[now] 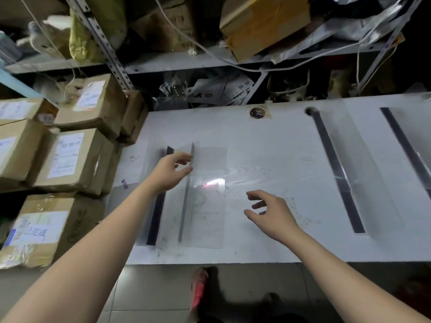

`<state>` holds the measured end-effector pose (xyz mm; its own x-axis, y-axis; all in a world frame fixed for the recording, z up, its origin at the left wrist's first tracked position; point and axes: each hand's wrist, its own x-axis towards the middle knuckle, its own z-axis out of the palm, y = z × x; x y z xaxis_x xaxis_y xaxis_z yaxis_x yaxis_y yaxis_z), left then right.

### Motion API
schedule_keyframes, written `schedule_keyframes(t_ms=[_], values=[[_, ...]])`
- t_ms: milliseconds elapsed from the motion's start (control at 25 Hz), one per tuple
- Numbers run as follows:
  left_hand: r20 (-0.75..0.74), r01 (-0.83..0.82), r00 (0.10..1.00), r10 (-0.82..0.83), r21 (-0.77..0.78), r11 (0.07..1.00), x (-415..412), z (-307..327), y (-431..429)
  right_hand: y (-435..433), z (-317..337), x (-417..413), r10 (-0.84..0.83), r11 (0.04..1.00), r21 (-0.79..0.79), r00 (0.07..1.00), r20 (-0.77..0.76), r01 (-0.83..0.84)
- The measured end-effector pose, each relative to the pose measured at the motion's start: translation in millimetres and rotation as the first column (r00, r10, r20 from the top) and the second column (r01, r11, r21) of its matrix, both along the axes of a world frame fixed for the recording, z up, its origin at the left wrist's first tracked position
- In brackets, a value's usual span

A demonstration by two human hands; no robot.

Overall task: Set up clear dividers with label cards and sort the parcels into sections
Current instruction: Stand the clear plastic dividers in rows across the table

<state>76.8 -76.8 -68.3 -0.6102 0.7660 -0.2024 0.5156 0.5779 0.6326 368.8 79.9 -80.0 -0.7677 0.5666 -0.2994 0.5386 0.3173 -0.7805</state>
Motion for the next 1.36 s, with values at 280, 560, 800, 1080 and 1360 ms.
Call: schedule_keyframes(t_ms=[280, 560, 800, 1080, 1360], values=[[-0.097, 0.366, 0.923, -0.374, -0.085, 0.927, -60.6, -36.7, 67.3, -48.8, -39.6, -37.6, -0.165, 0.981, -0.082, 0.977, 0.139, 0.177], [-0.146, 0.527, 0.814, -0.562, -0.222, 0.82, -95.3, -68.9, 144.5, -82.0, -59.5, -57.9, -0.328, 0.921, -0.144, 0.92, 0.216, 0.362], [-0.033, 0.532, 0.835, -0.55, -0.208, 0.821, -105.9, -78.8, 164.5, -94.4, -66.2, -59.3, -0.409, 0.88, -0.161, 0.885, 0.221, 0.447], [0.167, 0.483, 0.871, -0.462, -0.118, 0.867, -117.0, -88.1, 167.0, -97.8, -72.4, -64.7, -0.43, 0.872, -0.157, 0.878, 0.211, 0.464], [-0.004, 0.538, 0.831, -0.557, -0.247, 0.806, -107.1, -86.3, 169.6, -99.4, -76.5, -64.2, -0.43, 0.875, -0.15, 0.882, 0.193, 0.459]])
